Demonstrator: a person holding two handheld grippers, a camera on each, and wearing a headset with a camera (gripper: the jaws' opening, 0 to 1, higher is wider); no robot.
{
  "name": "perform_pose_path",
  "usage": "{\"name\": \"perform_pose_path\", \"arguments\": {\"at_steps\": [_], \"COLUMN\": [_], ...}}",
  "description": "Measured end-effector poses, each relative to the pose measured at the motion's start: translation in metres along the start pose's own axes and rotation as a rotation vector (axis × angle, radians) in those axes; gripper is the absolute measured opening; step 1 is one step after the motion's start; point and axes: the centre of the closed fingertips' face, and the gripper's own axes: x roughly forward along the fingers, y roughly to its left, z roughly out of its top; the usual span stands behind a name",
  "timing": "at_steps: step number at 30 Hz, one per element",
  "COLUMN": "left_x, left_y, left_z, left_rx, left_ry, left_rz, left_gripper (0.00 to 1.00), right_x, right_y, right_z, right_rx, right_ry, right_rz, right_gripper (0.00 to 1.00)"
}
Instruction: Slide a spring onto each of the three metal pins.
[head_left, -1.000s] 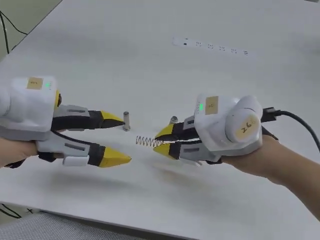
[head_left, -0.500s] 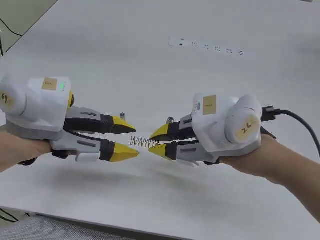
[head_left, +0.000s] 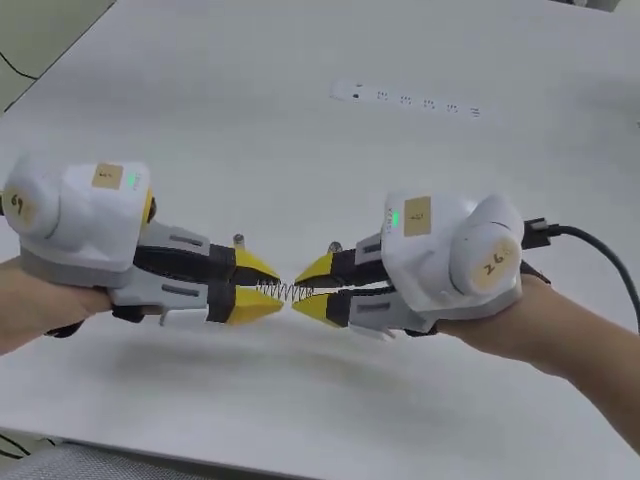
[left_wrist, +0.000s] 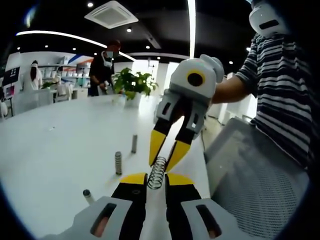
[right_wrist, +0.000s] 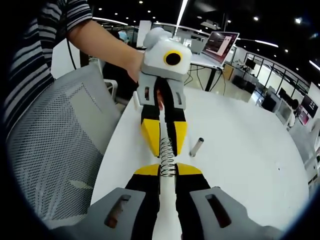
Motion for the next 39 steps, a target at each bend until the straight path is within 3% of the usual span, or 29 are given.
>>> {"name": "perform_pose_path", "arguments": {"at_steps": [12,24,39], "left_x": [0.002,0.002,0.0], "left_y": [-0.005,-0.008,-0.012], "left_z": [-0.003,-0.001,-0.003], "left_rx": [0.011,0.015,0.01], "left_ry": [0.008,0.011,0.023], "left_rz": [-0.032,-0.049,-0.066], "left_gripper": [0.02,0.02,0.02], "right_x": [-0.001,-0.005,-0.007], "right_y": [0.004,0.007,0.009], "right_z": [-0.004,-0.009,-0.009], "right_rx": [-0.003,0.061,0.086], "right_ry": [0.006,0.0,-0.033], "right_rz": [0.006,0.015,0.026], "right_gripper": [0.08,0.14,0.08]}}
